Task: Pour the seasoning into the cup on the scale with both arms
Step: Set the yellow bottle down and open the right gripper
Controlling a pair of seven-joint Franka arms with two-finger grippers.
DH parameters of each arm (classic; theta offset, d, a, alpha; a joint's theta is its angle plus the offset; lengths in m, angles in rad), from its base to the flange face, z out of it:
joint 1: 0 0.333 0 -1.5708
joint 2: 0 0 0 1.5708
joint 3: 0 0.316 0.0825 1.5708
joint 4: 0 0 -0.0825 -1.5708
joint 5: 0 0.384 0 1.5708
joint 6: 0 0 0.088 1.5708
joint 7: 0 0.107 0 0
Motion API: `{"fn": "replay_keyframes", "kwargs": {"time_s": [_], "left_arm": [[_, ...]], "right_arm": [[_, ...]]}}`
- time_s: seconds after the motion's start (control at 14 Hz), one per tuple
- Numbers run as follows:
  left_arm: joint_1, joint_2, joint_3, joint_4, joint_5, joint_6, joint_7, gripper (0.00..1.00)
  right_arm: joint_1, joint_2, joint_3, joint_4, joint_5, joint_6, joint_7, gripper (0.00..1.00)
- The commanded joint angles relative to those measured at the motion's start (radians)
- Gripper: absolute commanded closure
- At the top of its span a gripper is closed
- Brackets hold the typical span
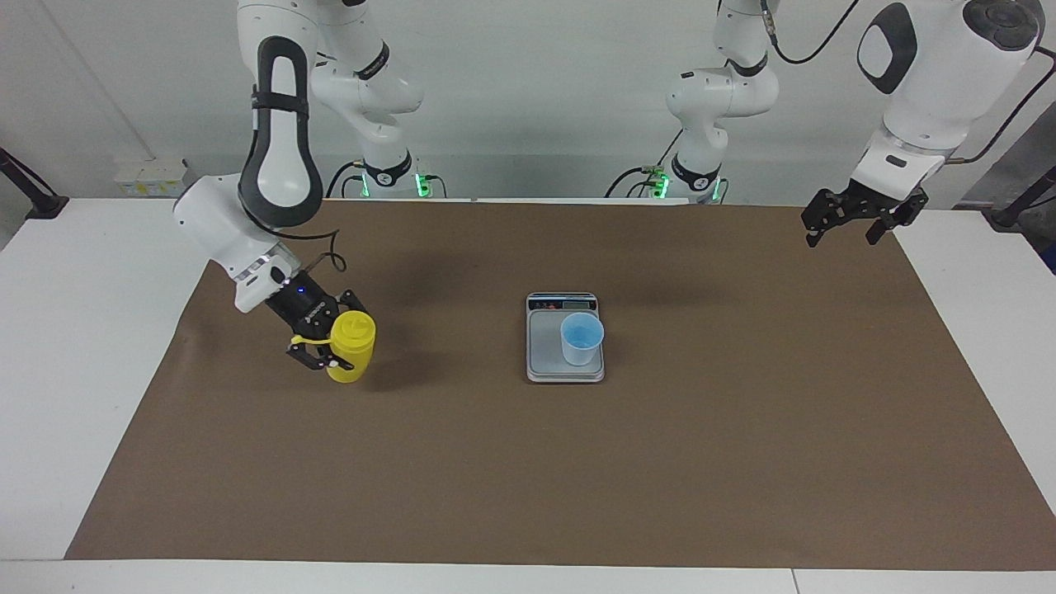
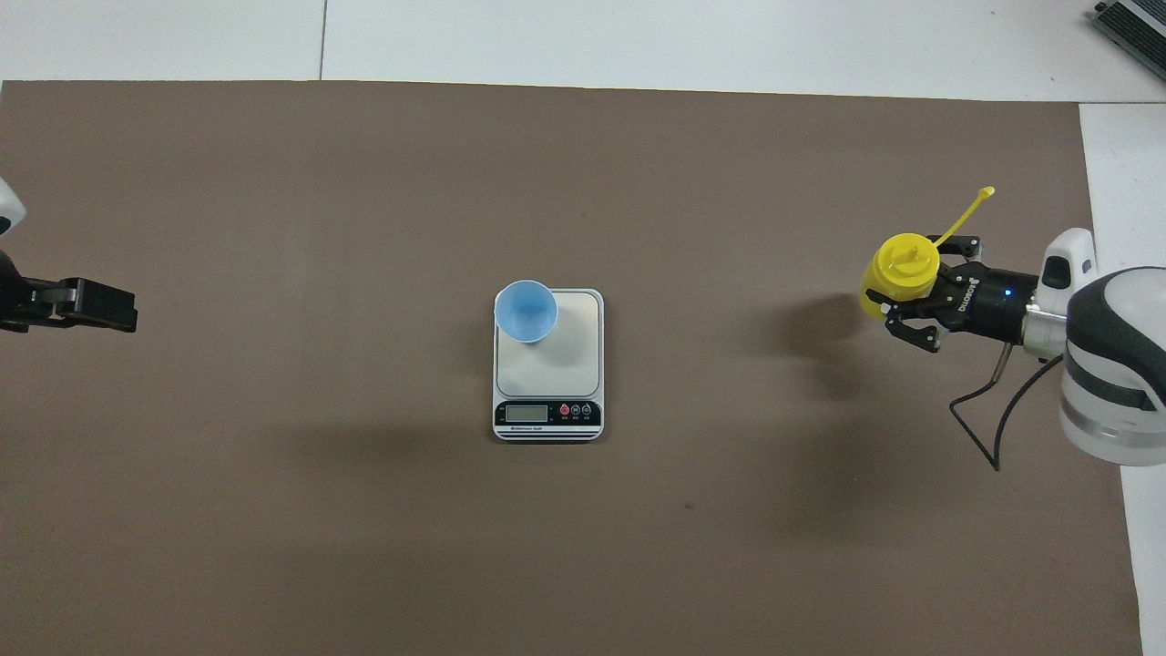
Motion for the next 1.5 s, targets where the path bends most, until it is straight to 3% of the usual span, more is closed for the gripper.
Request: {"fn": "replay_keyframes", "kwargs": {"time_s": [0.0, 0.21, 0.43, 0.5, 0.57, 1.07, 1.42], "left_arm": [[0.0, -0.008, 0.006, -0.007, -0.013, -0.01, 0.005, 0.0], [0.0, -0.008, 0.006, -0.007, -0.013, -0.01, 0.005, 0.0], [0.0, -0.008, 0.008, -0.007, -0.013, -0.01, 0.005, 0.0], [0.0, -0.008, 0.006, -0.007, -0.013, -0.01, 0.005, 0.0], [0.0, -0.008, 0.006, -0.007, -0.013, -0.01, 0.005, 0.0], [0.0, -0.008, 0.006, -0.007, -0.013, -0.01, 0.005, 0.0], [0.0, -0.008, 0.006, -0.007, -0.013, -0.01, 0.005, 0.0]], "right_arm": [[-0.051, 0.026, 0.014, -0.005, 0.082, -0.051, -0.105, 1.0], [-0.118, 0.056, 0.014, -0.001, 0.084, -0.105, -0.128, 0.98], [-0.155, 0.087, 0.014, 0.004, 0.087, -0.134, -0.187, 0.71], [-0.157, 0.087, 0.014, 0.006, 0.087, -0.136, -0.187, 0.5], [-0.157, 0.087, 0.014, 0.006, 0.087, -0.136, -0.185, 0.03], [-0.218, 0.084, 0.004, 0.001, 0.032, -0.151, -0.187, 0.0], [-0.292, 0.084, 0.001, 0.004, -0.137, -0.141, -0.136, 0.0]]}}
